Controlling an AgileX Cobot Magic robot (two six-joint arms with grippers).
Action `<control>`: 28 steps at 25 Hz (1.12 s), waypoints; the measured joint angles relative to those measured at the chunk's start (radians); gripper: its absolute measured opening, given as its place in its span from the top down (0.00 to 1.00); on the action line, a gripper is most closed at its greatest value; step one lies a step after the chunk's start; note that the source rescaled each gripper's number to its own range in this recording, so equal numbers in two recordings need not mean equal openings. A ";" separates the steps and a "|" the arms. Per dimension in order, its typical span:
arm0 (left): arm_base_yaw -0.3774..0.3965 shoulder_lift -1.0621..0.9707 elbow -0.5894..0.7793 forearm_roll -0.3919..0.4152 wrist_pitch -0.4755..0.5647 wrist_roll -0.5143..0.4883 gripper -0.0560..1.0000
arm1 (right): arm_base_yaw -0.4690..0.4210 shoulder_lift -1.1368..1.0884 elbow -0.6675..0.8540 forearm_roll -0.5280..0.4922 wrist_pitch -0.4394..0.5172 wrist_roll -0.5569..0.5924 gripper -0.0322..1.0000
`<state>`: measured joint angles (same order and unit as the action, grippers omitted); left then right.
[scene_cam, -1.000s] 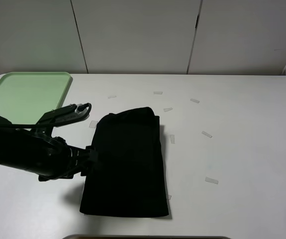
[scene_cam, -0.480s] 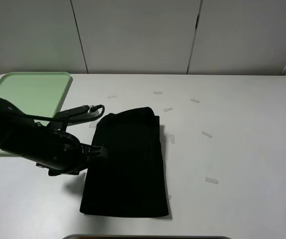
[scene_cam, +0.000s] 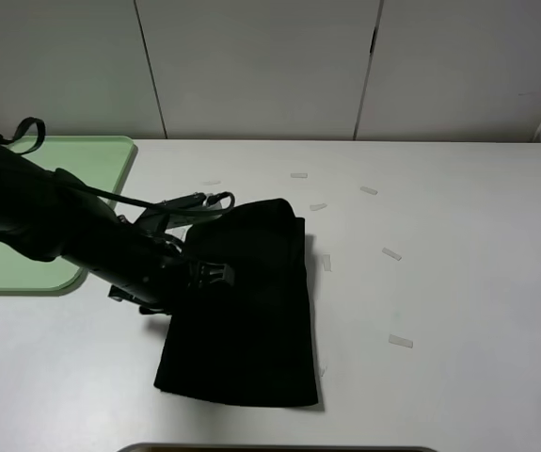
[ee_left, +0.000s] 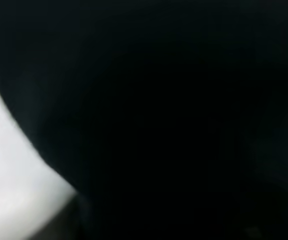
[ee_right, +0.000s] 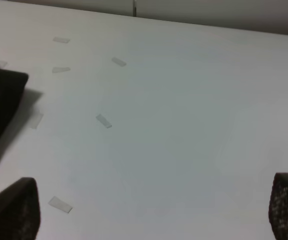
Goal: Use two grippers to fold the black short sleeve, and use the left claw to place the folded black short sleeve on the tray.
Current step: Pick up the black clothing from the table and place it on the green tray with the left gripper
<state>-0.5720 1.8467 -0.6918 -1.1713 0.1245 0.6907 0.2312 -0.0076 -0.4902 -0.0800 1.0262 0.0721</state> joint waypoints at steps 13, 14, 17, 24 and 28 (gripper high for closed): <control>0.123 -0.057 -0.013 0.711 0.015 -0.170 0.81 | 0.000 0.000 0.000 0.000 -0.001 0.000 0.00; 0.153 -0.068 -0.015 0.828 0.022 -0.241 0.81 | 0.000 0.000 0.000 0.000 -0.001 0.000 0.00; 0.228 -0.099 -0.035 1.165 0.058 -0.482 0.81 | 0.000 0.000 0.000 0.000 -0.001 0.000 0.00; 0.386 -0.140 -0.109 1.775 0.132 -0.988 0.81 | 0.000 0.000 0.000 0.000 -0.001 0.000 0.00; 0.484 -0.141 -0.112 1.951 0.074 -1.045 0.81 | 0.000 0.000 0.000 0.000 -0.001 0.000 0.00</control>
<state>-0.0884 1.7061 -0.8035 0.7797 0.1980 -0.3541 0.2312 -0.0076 -0.4902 -0.0800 1.0254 0.0721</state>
